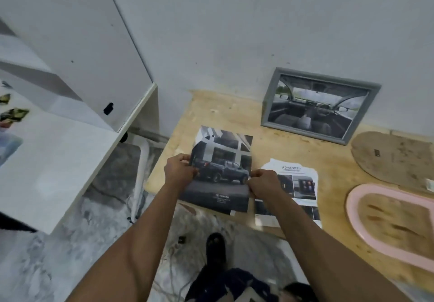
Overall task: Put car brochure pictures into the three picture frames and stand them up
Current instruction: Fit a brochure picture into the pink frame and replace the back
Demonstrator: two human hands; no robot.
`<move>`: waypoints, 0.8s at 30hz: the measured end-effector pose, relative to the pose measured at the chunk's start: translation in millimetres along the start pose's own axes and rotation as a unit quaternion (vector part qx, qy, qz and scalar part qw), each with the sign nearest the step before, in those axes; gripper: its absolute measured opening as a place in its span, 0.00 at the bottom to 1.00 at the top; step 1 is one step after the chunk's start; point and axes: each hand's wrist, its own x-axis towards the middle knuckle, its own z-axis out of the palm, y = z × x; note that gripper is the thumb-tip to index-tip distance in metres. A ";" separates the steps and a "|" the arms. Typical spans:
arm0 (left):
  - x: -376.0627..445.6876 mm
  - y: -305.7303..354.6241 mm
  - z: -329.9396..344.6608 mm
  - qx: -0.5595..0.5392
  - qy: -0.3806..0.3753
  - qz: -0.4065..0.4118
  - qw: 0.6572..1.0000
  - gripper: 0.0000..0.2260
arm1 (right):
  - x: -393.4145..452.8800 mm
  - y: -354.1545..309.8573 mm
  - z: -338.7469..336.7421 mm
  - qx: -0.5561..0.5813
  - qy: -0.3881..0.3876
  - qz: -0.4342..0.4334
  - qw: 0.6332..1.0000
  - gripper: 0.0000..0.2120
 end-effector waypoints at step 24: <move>86.8 -30.5 28.0 0.151 -0.049 0.041 0.986 0.27 | 60.5 1.5 67.4 -0.003 0.147 0.091 0.985 0.08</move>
